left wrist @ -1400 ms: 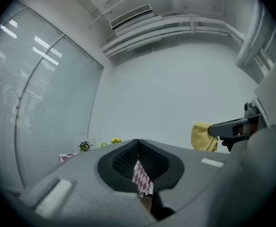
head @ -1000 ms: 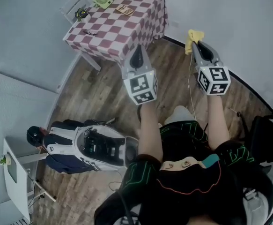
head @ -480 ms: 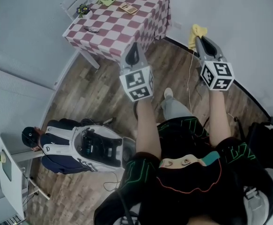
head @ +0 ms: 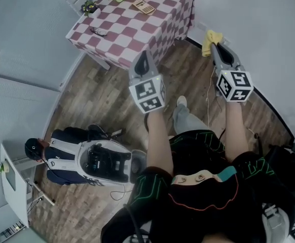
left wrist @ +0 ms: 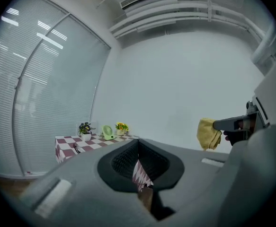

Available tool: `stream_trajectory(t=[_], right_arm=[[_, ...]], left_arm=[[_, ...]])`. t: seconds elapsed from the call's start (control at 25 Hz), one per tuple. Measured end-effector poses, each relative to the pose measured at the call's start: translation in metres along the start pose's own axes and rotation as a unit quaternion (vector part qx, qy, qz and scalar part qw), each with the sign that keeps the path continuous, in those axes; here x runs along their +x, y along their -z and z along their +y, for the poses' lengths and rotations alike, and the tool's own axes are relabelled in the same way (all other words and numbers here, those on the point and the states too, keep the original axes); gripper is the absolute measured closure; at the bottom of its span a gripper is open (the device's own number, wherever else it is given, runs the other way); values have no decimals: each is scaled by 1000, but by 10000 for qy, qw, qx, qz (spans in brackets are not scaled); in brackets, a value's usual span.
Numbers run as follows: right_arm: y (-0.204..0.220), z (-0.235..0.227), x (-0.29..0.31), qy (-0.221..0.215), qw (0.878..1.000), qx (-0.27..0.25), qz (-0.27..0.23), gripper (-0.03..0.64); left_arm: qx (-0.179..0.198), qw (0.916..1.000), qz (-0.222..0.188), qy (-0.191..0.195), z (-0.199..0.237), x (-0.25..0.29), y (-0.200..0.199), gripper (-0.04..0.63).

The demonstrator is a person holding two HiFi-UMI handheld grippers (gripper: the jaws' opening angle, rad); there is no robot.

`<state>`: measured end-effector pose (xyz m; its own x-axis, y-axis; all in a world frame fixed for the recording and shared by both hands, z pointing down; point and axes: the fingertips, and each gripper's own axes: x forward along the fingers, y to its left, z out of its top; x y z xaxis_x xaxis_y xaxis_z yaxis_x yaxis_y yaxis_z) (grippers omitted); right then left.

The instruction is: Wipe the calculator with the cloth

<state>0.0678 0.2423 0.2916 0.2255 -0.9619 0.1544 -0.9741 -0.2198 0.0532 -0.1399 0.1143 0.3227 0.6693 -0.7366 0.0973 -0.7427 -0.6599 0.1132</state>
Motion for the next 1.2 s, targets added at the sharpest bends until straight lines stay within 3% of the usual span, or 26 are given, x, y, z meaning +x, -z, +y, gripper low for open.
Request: stream_trajectory(t=[0.28,0.4,0.8,1.2], right_arm=[[37,-55,66,15,9984,484,304,580],[47,-79,99,9,9967,727,369,580],[24,-162,188,35,9953,970,72,580],[7,-143,275,-617,9945,839,74,580]], left_arm=[[80,9976,687,-73,-21,81,50,586],[192,9963,838,-27,-28,121,50,586],[453,9967,634,-207,-48,227,10,586],[231,9948,636,-760,6,265,12,586]])
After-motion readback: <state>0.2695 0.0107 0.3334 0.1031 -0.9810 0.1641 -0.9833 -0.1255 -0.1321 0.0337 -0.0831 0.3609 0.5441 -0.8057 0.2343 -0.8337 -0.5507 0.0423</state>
